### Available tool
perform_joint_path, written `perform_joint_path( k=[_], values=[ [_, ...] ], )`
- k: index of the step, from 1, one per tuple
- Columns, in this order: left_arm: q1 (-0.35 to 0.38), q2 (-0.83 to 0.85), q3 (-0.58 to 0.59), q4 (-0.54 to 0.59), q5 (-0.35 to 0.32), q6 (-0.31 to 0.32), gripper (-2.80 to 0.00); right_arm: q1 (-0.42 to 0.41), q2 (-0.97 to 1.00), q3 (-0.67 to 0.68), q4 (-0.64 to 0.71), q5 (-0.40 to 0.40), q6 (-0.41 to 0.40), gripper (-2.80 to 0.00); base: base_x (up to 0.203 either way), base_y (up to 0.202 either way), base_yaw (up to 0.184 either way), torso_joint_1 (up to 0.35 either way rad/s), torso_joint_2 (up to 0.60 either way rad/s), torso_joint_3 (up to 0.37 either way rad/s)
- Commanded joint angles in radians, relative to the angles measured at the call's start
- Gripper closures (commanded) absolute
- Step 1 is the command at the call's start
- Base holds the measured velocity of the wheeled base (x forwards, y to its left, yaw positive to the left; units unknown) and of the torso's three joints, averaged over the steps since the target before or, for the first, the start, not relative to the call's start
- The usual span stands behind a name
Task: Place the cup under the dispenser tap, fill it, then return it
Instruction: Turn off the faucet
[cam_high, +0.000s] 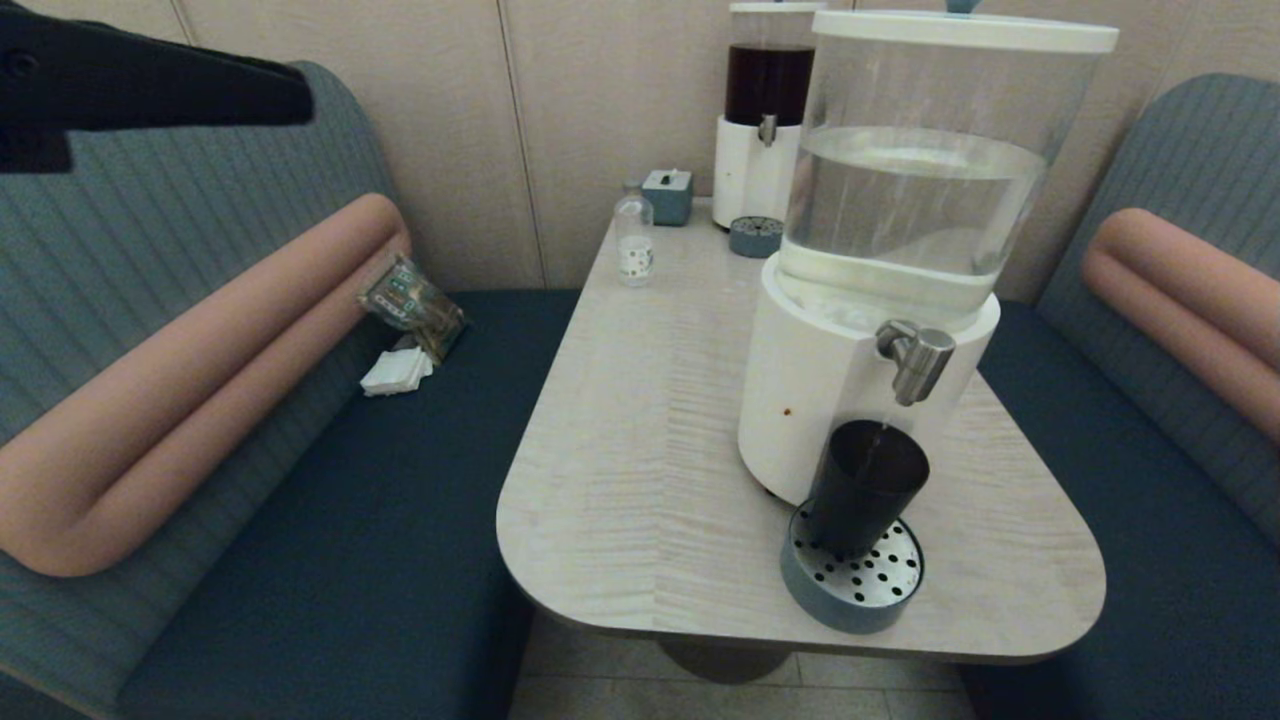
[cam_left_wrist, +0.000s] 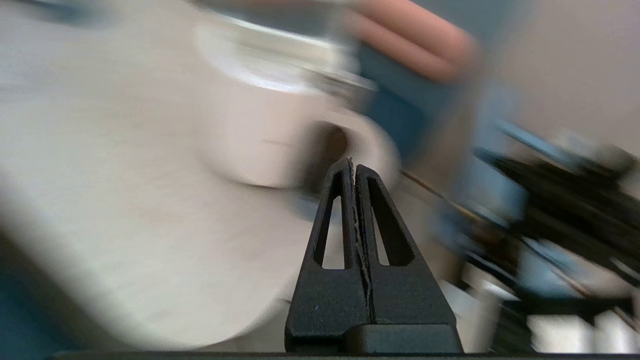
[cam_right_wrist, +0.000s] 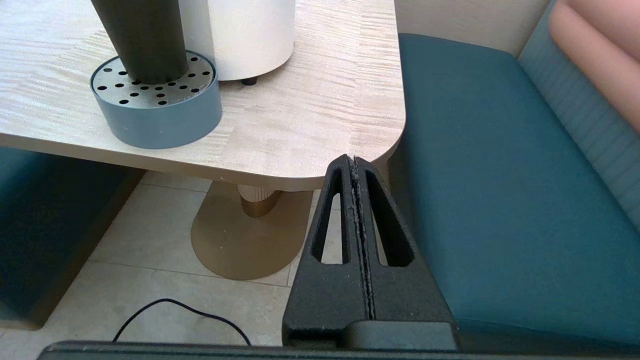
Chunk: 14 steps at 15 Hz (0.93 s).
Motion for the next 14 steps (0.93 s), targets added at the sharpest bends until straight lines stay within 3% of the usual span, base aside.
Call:
perform_joint_path(
  k=[1, 2, 5, 8, 9, 11, 14],
  values=[
    [-0.125, 0.107, -0.036, 0.023, -0.011, 0.019, 0.0, 0.0, 0.0, 0.015, -0.001, 0.0, -0.001, 0.0, 0.0, 0.0, 0.0, 0.0, 0.0, 0.0],
    [-0.178, 0.156, -0.066, 0.049, 0.005, 0.054, 0.0, 0.0, 0.0, 0.015, -0.001, 0.0, -0.001, 0.0, 0.0, 0.0, 0.0, 0.0, 0.0, 0.0],
    [-0.323, 0.245, -0.136, 0.226, 0.185, 0.246, 0.0, 0.0, 0.0, 0.014, -0.001, 0.0, -0.001, 0.0, 0.0, 0.0, 0.0, 0.0, 0.0, 0.0],
    [-0.399, 0.336, -0.22, 0.36, 0.386, 0.54, 0.0, 0.0, 0.0, 0.015, -0.001, 0.0, -0.001, 0.0, 0.0, 0.0, 0.0, 0.0, 0.0, 0.0],
    [-0.418, 0.358, -0.233, 0.371, 0.43, 0.596, 0.0, 0.0, 0.0, 0.015, -0.001, 0.0, -0.001, 0.0, 0.0, 0.0, 0.0, 0.0, 0.0, 0.0],
    [-0.482, 0.385, -0.239, 0.358, 0.534, 0.62, 0.0, 0.0, 0.0, 0.014, -0.001, 0.0, -0.001, 0.0, 0.0, 0.0, 0.0, 0.0, 0.0, 0.0],
    [-0.559, 0.44, -0.244, 0.213, 0.588, 0.619, 0.0, 0.0, 0.0, 0.014, -0.001, 0.0, -0.001, 0.0, 0.0, 0.0, 0.0, 0.0, 0.0, 0.0]
  ],
)
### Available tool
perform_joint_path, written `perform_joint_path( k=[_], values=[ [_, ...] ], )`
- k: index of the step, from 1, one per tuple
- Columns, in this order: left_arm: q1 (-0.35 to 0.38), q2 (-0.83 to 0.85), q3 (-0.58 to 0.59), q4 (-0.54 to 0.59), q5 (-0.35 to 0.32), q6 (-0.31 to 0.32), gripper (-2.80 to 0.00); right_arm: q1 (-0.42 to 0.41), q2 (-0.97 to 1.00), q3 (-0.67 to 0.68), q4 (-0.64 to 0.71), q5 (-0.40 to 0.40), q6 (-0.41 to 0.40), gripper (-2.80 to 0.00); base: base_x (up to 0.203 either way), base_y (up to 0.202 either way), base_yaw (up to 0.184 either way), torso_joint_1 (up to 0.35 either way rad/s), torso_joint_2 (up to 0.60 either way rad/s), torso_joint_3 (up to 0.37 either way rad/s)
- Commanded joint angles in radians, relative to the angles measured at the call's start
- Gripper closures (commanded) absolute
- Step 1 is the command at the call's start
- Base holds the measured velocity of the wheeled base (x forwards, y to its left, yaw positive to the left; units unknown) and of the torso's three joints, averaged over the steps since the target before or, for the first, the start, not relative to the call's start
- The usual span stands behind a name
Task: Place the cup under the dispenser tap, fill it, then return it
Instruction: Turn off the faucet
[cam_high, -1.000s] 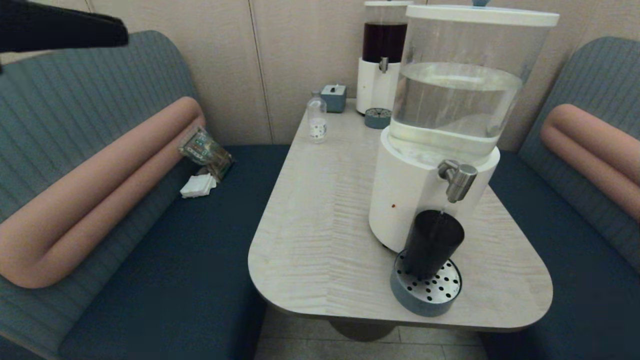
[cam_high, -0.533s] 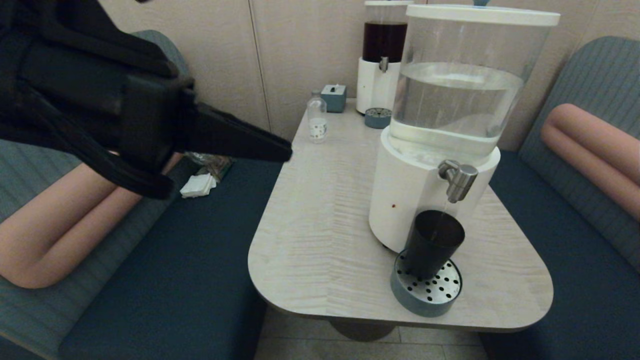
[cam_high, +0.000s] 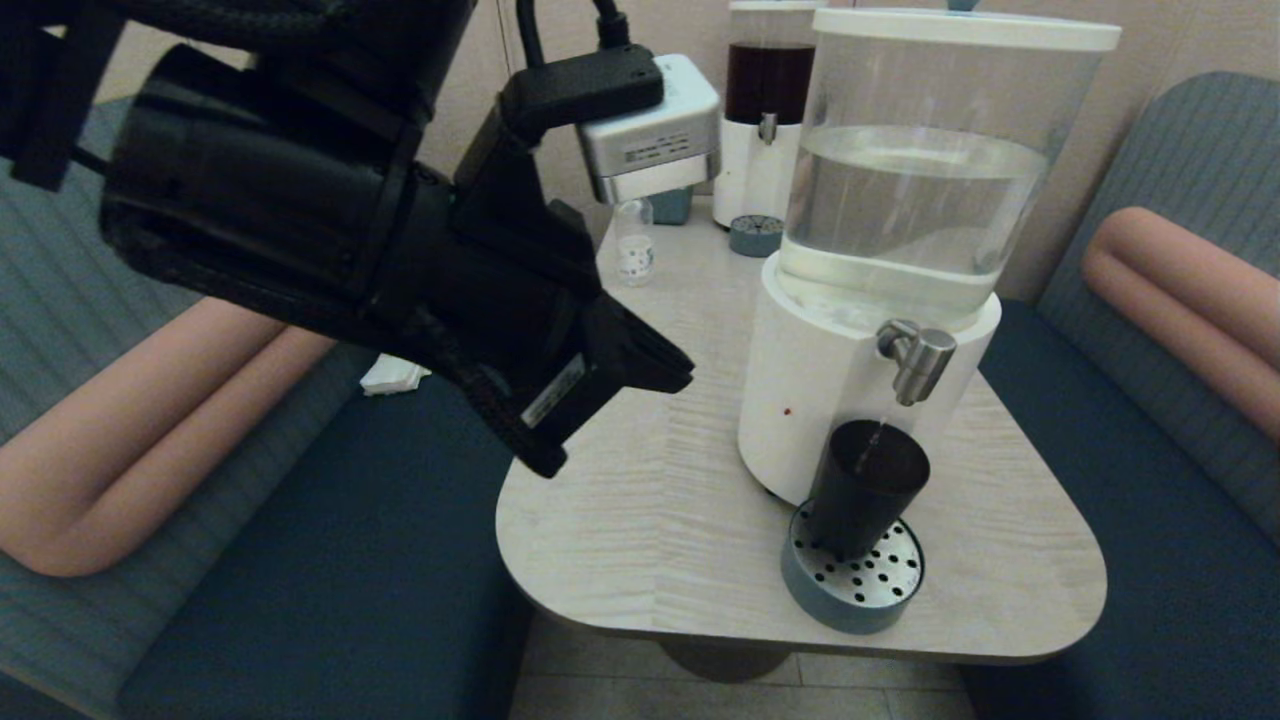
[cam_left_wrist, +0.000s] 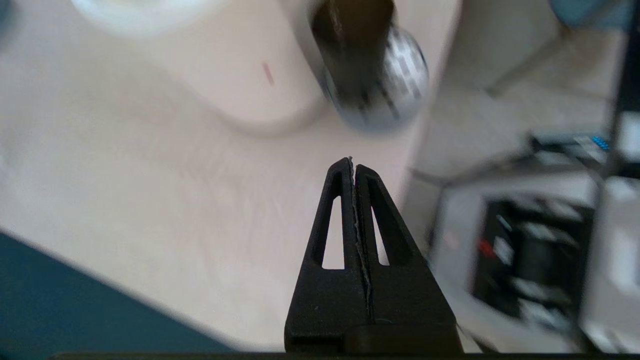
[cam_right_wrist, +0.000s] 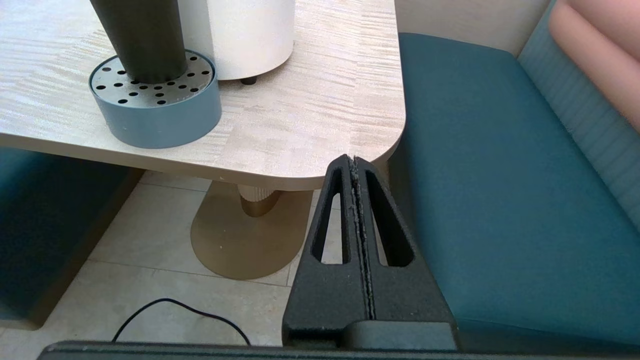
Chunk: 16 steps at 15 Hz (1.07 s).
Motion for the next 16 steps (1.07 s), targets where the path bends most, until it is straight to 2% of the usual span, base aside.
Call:
perform_joint_path(
  k=[1, 6, 11, 16],
  values=[
    [-0.042, 0.05, -0.002, -0.08, 0.02, 0.001, 0.0, 0.0, 0.0, 0.015, -0.001, 0.0, -0.001, 0.0, 0.0, 0.0, 0.0, 0.0, 0.0, 0.0],
    [-0.1, 0.104, -0.01, -0.136, 0.084, 0.0, 0.0, 0.0, 0.0, 0.015, -0.001, 0.0, -0.001, 0.0, 0.0, 0.0, 0.0, 0.0, 0.0, 0.0],
    [-0.125, 0.178, -0.014, -0.314, 0.108, -0.001, 0.0, 0.0, 0.0, 0.015, -0.001, 0.0, -0.001, 0.0, 0.0, 0.0, 0.0, 0.0, 0.0, 0.0],
    [-0.138, 0.229, -0.05, -0.32, 0.116, 0.0, 0.0, 0.0, 0.0, 0.015, -0.001, 0.0, -0.001, 0.0, 0.0, 0.0, 0.0, 0.0, 0.0, 0.0]
  ],
)
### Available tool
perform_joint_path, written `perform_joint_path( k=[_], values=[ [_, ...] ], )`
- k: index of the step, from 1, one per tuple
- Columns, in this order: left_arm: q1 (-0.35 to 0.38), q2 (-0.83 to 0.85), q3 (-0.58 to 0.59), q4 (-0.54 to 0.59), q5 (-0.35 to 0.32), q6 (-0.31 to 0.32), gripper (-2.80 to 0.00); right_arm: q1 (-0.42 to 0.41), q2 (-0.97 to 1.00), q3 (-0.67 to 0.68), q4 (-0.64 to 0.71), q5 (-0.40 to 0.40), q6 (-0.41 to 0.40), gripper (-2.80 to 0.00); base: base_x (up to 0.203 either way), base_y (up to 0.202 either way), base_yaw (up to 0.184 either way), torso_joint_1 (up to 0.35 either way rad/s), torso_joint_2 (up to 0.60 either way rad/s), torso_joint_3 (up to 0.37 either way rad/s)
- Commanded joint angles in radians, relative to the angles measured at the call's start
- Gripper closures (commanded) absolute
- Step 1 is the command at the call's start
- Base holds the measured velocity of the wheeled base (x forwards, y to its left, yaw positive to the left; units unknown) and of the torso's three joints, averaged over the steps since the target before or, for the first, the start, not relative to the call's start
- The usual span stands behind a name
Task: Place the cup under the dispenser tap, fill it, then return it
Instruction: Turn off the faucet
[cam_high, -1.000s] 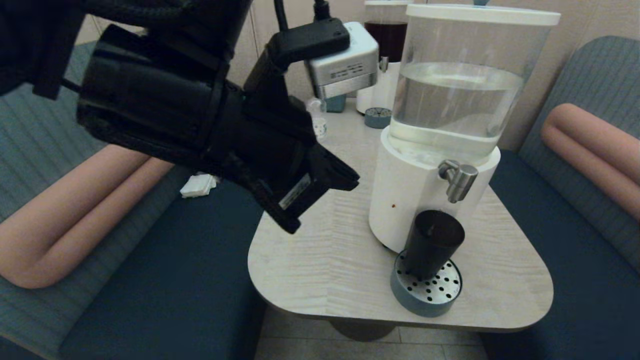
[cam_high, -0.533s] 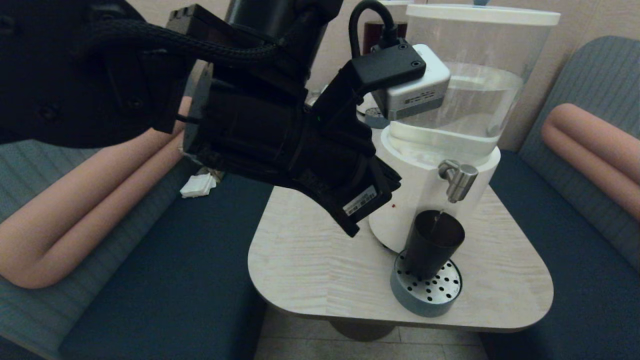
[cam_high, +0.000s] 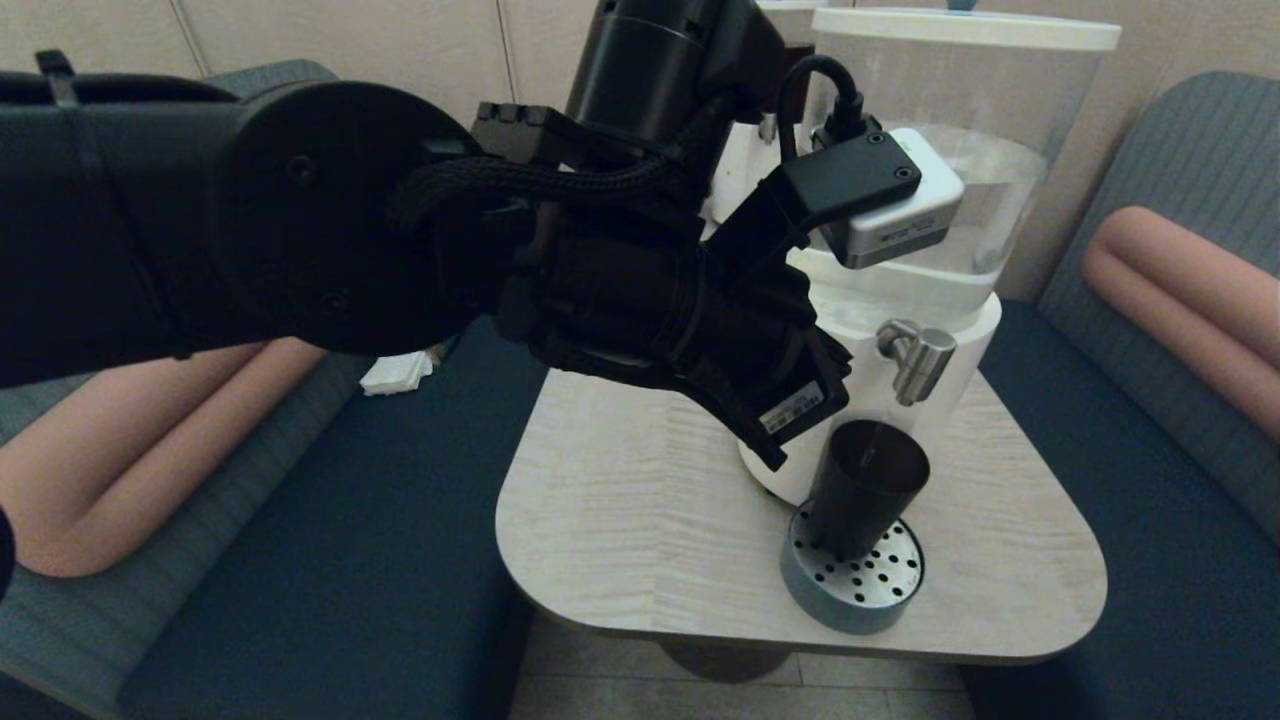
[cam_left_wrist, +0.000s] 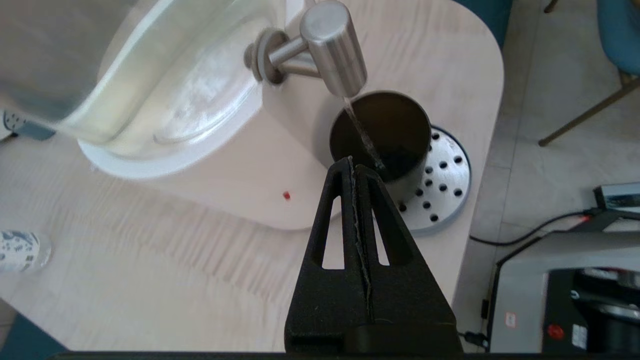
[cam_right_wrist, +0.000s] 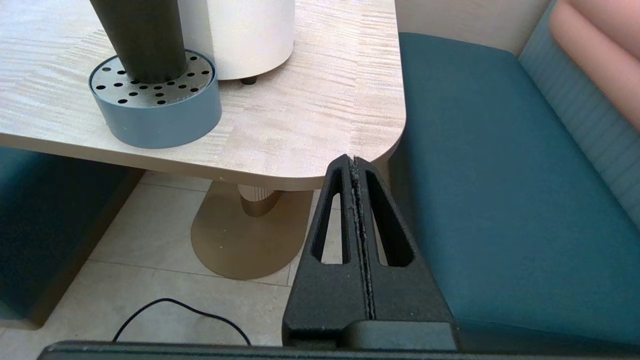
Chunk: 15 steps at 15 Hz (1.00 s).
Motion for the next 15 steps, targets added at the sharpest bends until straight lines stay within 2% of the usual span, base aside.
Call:
perform_joint_path(
  k=[1, 4, 5, 6, 8, 13, 15],
  values=[
    [-0.004, 0.033, -0.019, -0.013, -0.002, 0.002, 0.0, 0.0, 0.0, 0.015, 0.0, 0.0, -0.001, 0.0, 0.0, 0.0, 0.0, 0.0, 0.0, 0.0],
    [-0.012, 0.067, -0.014, -0.139, -0.005, 0.0, 0.0, 0.0, 0.0, 0.015, 0.0, 0.0, -0.001, 0.0, 0.0, 0.0, 0.0, 0.0, 0.0, 0.0],
    [-0.012, 0.075, -0.011, -0.174, -0.006, 0.016, 0.0, 0.0, 0.0, 0.014, 0.0, 0.0, -0.001, 0.0, 0.0, 0.0, 0.0, 0.0, 0.0, 0.0],
    [-0.012, 0.079, -0.01, -0.189, -0.007, 0.052, 0.0, 0.0, 0.0, 0.015, 0.0, 0.0, -0.001, 0.0, 0.0, 0.0, 0.0, 0.0, 0.0, 0.0],
    [-0.013, 0.077, -0.004, -0.201, -0.008, 0.178, 0.0, 0.0, 0.0, 0.015, 0.0, 0.0, -0.001, 0.0, 0.0, 0.0, 0.0, 0.0, 0.0, 0.0],
    [-0.01, 0.028, 0.118, -0.279, -0.009, 0.276, 0.0, 0.0, 0.0, 0.014, 0.0, 0.0, -0.001, 0.0, 0.0, 0.0, 0.0, 0.0, 0.0, 0.0],
    [-0.003, 0.019, 0.131, -0.313, -0.026, 0.307, 0.0, 0.0, 0.0, 0.015, 0.0, 0.0, -0.001, 0.0, 0.0, 0.0, 0.0, 0.0, 0.0, 0.0]
  ],
)
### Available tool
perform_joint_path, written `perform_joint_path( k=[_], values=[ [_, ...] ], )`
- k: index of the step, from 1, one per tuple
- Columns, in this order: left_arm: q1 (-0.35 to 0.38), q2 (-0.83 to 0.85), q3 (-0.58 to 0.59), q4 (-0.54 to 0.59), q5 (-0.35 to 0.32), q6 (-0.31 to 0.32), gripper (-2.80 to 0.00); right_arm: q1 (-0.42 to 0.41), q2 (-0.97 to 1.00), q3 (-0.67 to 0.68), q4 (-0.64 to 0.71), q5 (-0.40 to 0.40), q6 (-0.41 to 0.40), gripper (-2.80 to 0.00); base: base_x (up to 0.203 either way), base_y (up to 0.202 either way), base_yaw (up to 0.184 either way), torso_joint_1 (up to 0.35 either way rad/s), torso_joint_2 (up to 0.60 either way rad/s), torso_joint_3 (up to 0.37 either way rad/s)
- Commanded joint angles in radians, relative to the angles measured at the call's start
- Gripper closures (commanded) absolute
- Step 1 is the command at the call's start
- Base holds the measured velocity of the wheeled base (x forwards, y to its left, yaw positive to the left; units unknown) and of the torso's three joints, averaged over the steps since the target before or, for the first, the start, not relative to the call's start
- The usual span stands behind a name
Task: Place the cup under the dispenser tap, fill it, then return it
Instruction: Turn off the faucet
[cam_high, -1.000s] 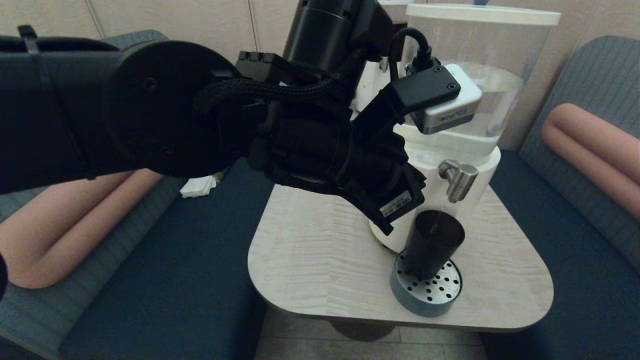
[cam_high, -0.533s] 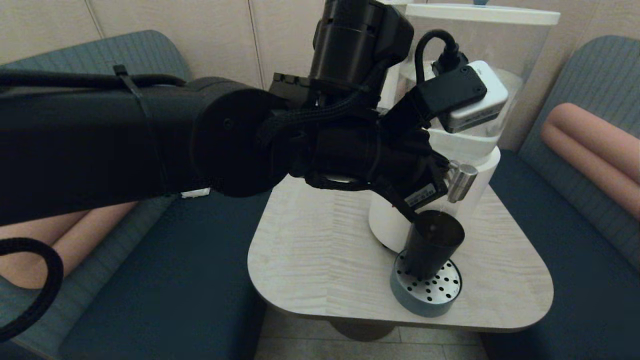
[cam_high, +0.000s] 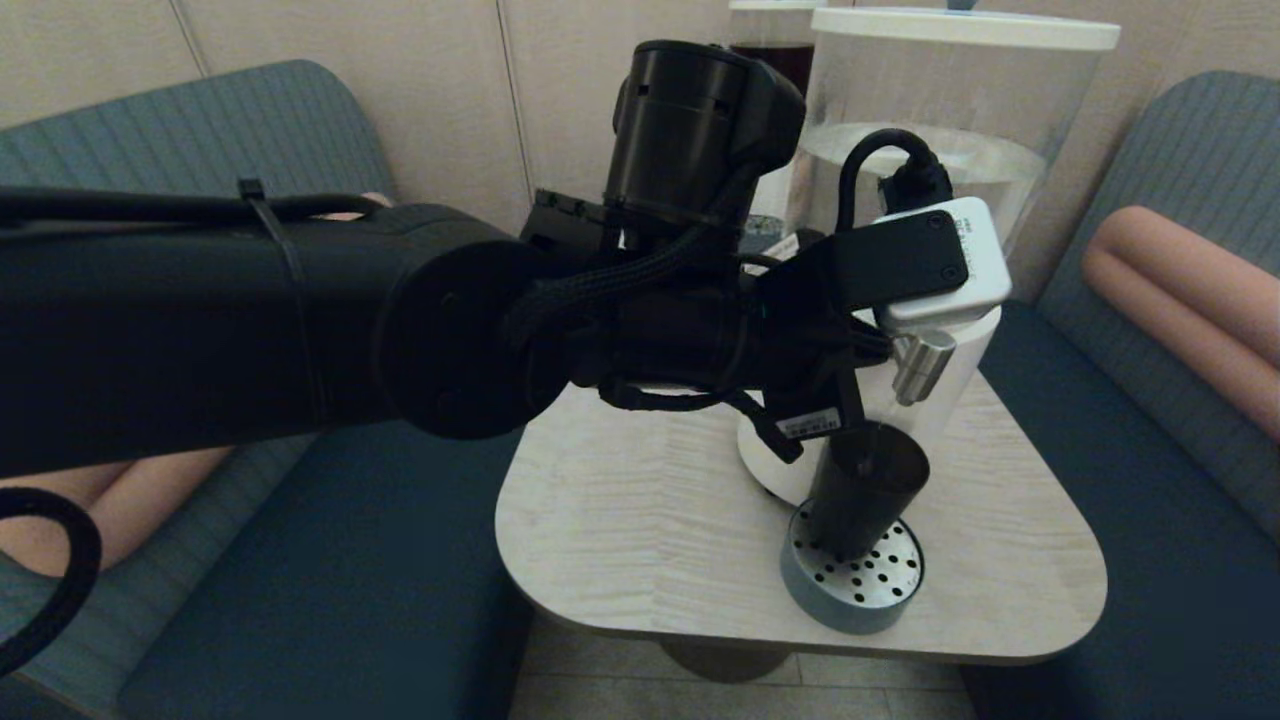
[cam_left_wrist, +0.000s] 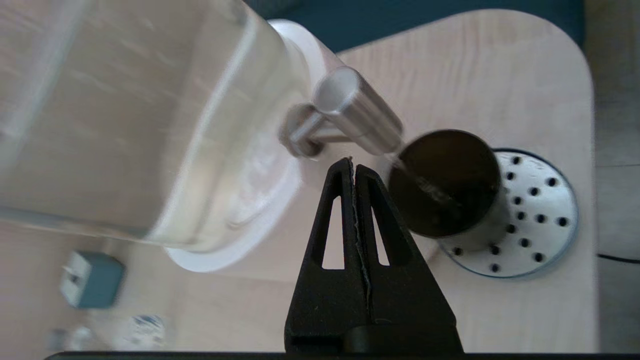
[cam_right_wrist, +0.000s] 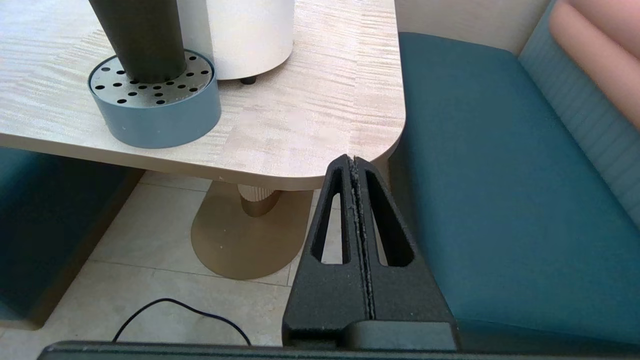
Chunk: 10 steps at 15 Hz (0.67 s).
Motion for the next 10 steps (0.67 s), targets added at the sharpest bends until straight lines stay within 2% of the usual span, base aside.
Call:
perform_joint_path(
  k=[1, 4, 7, 10],
  values=[
    [0.007, -0.017, 0.008, -0.022, -0.006, 0.037, 0.0, 0.0, 0.0, 0.014, -0.001, 0.0, -0.001, 0.0, 0.0, 0.0, 0.0, 0.0, 0.0, 0.0],
    [0.028, -0.015, 0.011, -0.052, -0.018, 0.181, 0.0, 0.0, 0.0, 0.015, -0.001, 0.0, -0.001, 0.0, 0.0, 0.0, 0.0, 0.0, 0.0, 0.0],
    [0.047, -0.007, 0.013, -0.046, -0.077, 0.263, 0.0, 0.0, 0.0, 0.015, -0.001, 0.0, -0.001, 0.0, 0.0, 0.0, 0.0, 0.0, 0.0, 0.0],
    [0.047, 0.01, 0.015, -0.048, -0.083, 0.34, 0.0, 0.0, 0.0, 0.015, -0.001, 0.0, -0.001, 0.0, 0.0, 0.0, 0.0, 0.0, 0.0, 0.0]
  ],
)
